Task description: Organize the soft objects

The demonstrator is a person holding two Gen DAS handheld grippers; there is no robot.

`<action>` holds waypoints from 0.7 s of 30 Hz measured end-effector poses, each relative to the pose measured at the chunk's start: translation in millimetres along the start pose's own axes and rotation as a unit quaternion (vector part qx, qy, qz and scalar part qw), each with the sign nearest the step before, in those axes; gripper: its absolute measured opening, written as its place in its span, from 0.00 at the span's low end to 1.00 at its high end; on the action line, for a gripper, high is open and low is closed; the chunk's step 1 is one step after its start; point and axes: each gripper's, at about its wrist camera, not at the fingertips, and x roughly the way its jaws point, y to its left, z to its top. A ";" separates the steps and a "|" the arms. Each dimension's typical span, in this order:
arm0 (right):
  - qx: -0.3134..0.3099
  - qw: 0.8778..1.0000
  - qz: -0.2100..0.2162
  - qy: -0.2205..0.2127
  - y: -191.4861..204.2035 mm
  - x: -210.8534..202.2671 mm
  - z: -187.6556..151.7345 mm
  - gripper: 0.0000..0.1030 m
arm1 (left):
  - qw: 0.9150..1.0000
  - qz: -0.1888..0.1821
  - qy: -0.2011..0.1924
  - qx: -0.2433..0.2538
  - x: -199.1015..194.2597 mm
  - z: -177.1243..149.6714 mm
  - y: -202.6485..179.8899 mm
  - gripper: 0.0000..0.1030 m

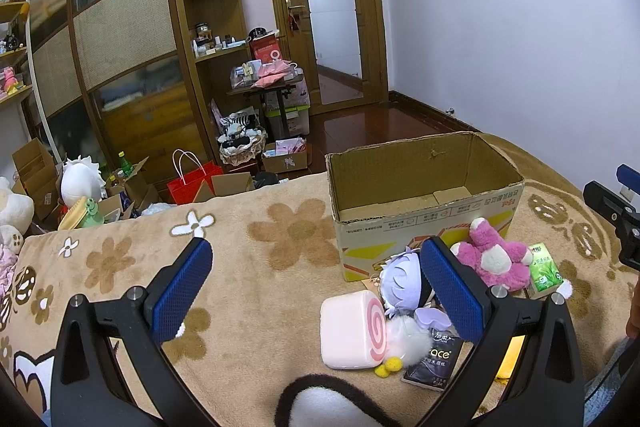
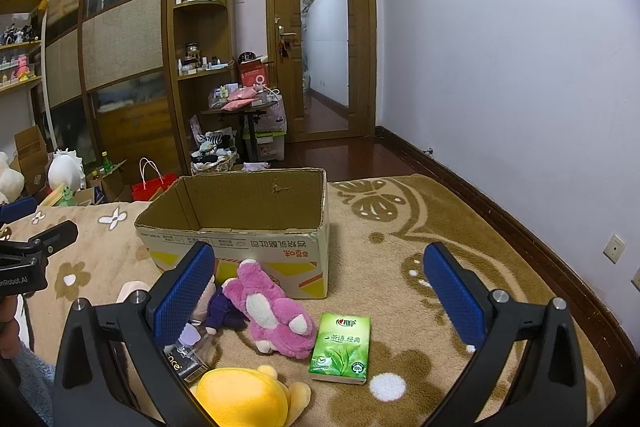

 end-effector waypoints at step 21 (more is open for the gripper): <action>-0.001 1.000 0.001 0.000 0.2 -0.8 0.0 1.00 | 1.000 0.000 0.002 0.001 0.4 -0.3 -0.1 1.00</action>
